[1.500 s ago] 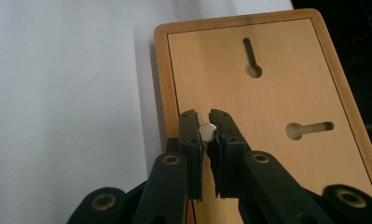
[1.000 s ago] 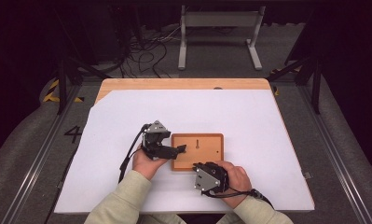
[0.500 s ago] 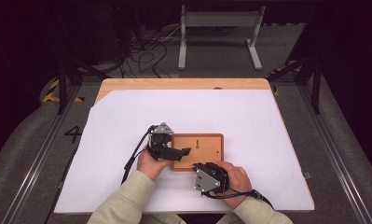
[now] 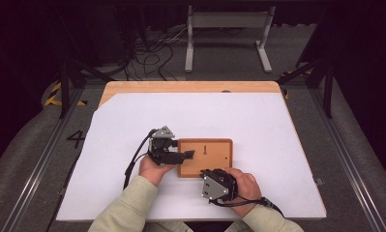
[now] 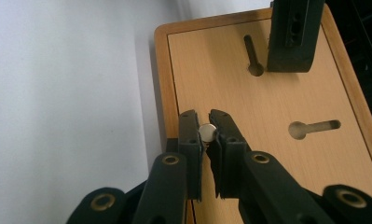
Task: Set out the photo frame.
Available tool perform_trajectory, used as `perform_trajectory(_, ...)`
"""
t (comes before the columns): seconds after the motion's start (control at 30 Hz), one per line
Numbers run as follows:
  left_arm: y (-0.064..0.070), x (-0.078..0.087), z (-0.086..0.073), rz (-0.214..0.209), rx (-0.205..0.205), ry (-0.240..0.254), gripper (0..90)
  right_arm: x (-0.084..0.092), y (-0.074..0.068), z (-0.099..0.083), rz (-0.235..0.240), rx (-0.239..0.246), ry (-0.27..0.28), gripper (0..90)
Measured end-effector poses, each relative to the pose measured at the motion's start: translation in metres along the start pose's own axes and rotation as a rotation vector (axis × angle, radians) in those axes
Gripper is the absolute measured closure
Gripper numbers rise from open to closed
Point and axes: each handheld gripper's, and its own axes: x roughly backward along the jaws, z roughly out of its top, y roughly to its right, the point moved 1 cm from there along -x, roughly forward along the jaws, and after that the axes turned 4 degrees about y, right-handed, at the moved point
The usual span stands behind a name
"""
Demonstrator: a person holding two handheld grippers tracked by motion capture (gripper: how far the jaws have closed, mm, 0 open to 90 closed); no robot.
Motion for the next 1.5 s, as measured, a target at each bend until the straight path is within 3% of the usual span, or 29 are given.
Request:
perform_trajectory(0.07, 0.001, 0.002, 0.000, -0.011, -0.009, 0.009, 36.5, 0.001, 0.000, 0.000, 0.003, -0.003, -0.004, 83.0)
perform_trajectory(0.1, 0.001, 0.004, -0.001, -0.014, -0.015, 0.013, 38.1, 0.001, -0.001, 0.001, -0.002, -0.039, 0.006, 81.6)
perform_trajectory(0.17, 0.003, 0.008, 0.000, -0.021, -0.036, 0.024, 40.3, 0.004, 0.002, 0.000, 0.033, -0.051, 0.006, 79.5)
perform_trajectory(0.2, 0.004, 0.009, 0.000, -0.026, -0.048, 0.027, 41.4, 0.008, 0.005, -0.001, 0.072, -0.034, 0.001, 78.4)
perform_trajectory(0.23, 0.005, 0.011, 0.000, -0.031, -0.062, 0.029, 42.4, 0.009, 0.004, 0.000, 0.066, -0.109, 0.026, 75.6)
perform_trajectory(0.27, 0.005, 0.012, 0.000, -0.035, -0.073, 0.032, 43.5, 0.012, 0.007, -0.001, 0.087, -0.120, 0.043, 72.8)
perform_trajectory(0.3, 0.005, 0.014, 0.000, -0.036, -0.084, 0.032, 44.5, 0.015, 0.007, -0.001, 0.093, -0.163, 0.060, 70.9)
perform_trajectory(0.43, 0.007, 0.018, -0.001, -0.051, -0.102, 0.040, 48.6, 0.026, 0.012, -0.001, 0.116, -0.193, 0.110, 68.0)
perform_trajectory(0.47, 0.009, 0.020, -0.001, -0.062, -0.111, 0.049, 48.6, 0.031, 0.014, -0.002, 0.109, -0.200, 0.135, 68.0)
perform_trajectory(0.5, 0.011, 0.024, -0.001, -0.069, -0.139, 0.048, 51.3, 0.043, 0.021, -0.004, 0.099, -0.245, 0.177, 67.3)
perform_trajectory(0.6, 0.015, 0.027, -0.001, -0.073, -0.158, 0.056, 53.5, 0.061, 0.034, -0.010, 0.046, -0.306, 0.215, 67.4)
perform_trajectory(0.93, 0.026, 0.039, -0.008, -0.090, -0.218, 0.044, 58.3, 0.095, 0.065, -0.046, -0.102, -0.454, 0.233, 68.6)
perform_trajectory(1.1, 0.033, 0.045, -0.011, -0.100, -0.257, 0.035, 60.9, 0.104, 0.074, -0.059, -0.139, -0.514, 0.238, 68.8)
perform_trajectory(1.5, 0.053, 0.056, -0.021, -0.172, -0.340, 0.005, 67.6, 0.113, 0.085, -0.085, -0.186, -0.593, 0.248, 68.2)
